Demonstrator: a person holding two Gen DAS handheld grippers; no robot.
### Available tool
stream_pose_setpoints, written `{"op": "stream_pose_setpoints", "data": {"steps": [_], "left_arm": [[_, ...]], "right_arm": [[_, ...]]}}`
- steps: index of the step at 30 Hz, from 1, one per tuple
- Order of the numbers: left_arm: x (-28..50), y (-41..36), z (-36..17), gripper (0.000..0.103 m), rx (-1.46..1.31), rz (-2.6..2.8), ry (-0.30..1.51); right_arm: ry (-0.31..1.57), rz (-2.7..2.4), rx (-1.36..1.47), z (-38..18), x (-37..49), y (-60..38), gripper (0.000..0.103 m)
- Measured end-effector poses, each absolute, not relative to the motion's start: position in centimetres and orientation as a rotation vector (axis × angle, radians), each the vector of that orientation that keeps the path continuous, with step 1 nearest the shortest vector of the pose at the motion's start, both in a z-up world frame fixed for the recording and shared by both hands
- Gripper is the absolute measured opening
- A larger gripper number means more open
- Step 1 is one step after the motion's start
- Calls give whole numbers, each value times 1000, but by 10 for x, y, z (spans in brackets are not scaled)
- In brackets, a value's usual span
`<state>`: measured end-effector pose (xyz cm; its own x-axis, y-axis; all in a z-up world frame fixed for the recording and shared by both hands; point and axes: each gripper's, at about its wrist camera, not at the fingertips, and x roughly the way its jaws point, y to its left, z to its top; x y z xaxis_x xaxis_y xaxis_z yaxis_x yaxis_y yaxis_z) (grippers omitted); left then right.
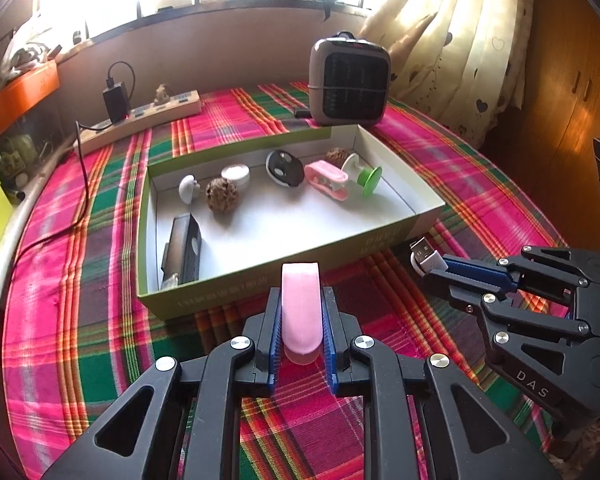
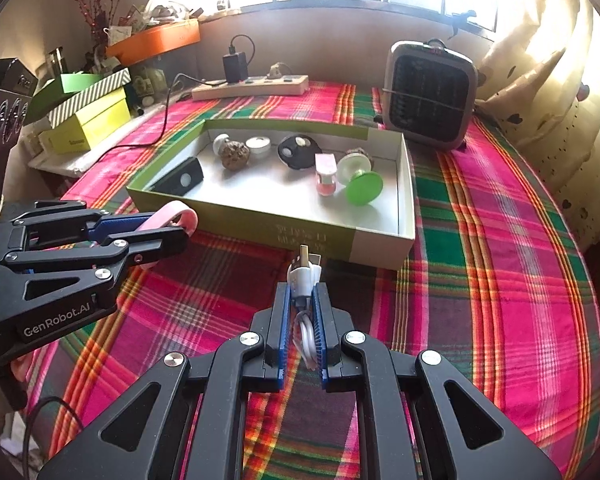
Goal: Organize objects
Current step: 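Lift the white cable and pink case and carry them over the box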
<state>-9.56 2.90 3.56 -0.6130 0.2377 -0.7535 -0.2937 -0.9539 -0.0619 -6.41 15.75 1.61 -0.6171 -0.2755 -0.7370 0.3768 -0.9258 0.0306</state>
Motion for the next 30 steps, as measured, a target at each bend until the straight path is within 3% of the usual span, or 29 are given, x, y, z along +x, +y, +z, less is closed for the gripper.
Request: {"op": "stream_pose_setpoints", "data": {"steps": [30], "left_arm": [[-143, 16, 46, 16, -1206, 2638, 12]], "right_arm": [[203, -2468, 1024, 46, -129, 135, 12]]}}
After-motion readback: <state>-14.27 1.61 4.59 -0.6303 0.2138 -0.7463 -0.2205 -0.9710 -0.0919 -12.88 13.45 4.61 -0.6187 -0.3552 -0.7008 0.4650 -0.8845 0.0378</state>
